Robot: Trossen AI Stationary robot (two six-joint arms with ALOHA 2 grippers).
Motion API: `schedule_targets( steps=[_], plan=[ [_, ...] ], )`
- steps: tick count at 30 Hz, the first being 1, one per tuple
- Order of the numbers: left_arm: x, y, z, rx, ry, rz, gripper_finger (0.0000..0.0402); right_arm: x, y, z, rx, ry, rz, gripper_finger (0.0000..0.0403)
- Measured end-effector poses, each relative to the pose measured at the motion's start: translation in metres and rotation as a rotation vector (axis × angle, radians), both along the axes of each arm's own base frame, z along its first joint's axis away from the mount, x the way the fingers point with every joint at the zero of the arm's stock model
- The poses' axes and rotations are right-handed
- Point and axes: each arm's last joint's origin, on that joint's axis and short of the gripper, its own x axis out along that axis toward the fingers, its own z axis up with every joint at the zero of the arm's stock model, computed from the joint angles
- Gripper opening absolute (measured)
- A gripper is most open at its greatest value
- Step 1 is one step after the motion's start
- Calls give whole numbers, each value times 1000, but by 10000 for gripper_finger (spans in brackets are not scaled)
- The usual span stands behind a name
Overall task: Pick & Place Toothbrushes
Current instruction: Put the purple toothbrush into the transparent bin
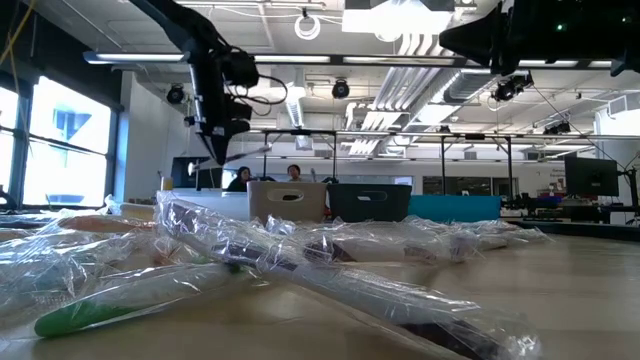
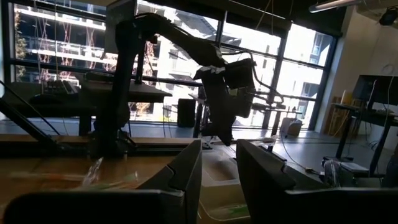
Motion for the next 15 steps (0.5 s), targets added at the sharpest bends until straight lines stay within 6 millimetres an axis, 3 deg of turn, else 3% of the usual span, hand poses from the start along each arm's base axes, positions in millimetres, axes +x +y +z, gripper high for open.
schedule_targets(
  steps=[15],
  plan=[
    [-10,-5,-46,-52,66,-25,31,0,0,-2,4,17,1,93]
  ],
)
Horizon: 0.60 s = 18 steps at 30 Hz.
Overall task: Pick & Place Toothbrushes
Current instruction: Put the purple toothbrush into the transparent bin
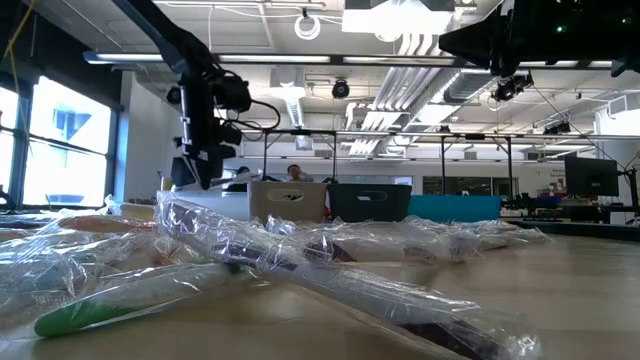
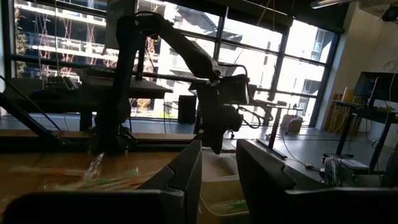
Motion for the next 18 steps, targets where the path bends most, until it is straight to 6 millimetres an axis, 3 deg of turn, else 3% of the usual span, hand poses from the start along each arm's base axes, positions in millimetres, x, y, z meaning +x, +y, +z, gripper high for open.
schedule_targets(
  steps=[18],
  plan=[
    [-7,-8,-21,-47,54,-24,31,0,0,0,1,-1,0,93]
  ],
)
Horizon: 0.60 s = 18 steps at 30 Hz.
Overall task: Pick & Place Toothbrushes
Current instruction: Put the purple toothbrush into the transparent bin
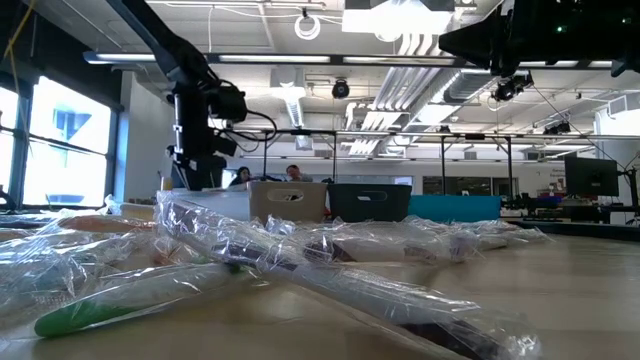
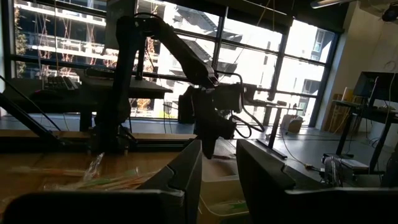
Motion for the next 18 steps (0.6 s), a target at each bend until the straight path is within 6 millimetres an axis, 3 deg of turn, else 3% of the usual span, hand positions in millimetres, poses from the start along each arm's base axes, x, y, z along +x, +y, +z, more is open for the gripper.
schedule_targets(
  steps=[18],
  plan=[
    [1,-1,-1,2,-7,-2,31,0,0,0,0,0,0,93]
  ],
)
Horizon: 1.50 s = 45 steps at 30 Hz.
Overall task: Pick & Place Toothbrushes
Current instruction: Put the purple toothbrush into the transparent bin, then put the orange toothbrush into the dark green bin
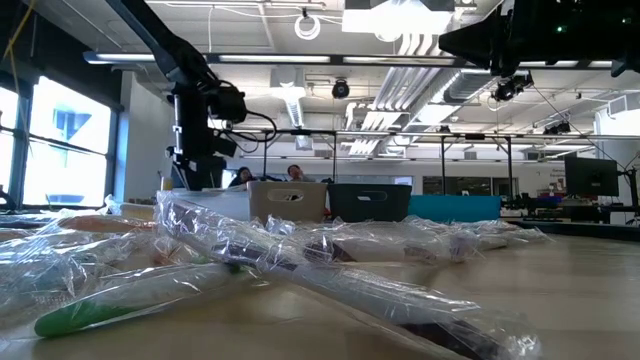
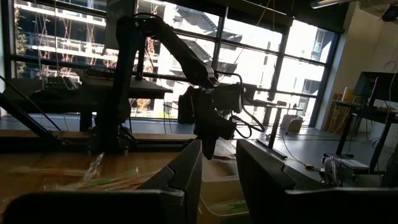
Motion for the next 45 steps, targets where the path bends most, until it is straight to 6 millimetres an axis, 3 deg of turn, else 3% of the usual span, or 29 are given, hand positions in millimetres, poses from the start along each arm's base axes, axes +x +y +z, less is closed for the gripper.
schedule_targets(
  steps=[12,24,29,34,41,45],
  plan=[
    [0,0,0,6,4,3,104,0,0,0,0,0,0,93],
    [-1,-1,2,10,3,1,108,0,0,0,0,0,0,93],
    [0,-7,22,78,-58,-14,103,0,0,0,0,0,0,93],
    [-2,-20,51,165,-150,-45,67,0,0,0,-2,0,0,93],
    [-8,-44,85,162,-332,-150,8,0,0,-3,3,29,0,93],
    [-12,-57,101,149,-440,-225,4,1,0,-8,36,71,5,93]
  ],
)
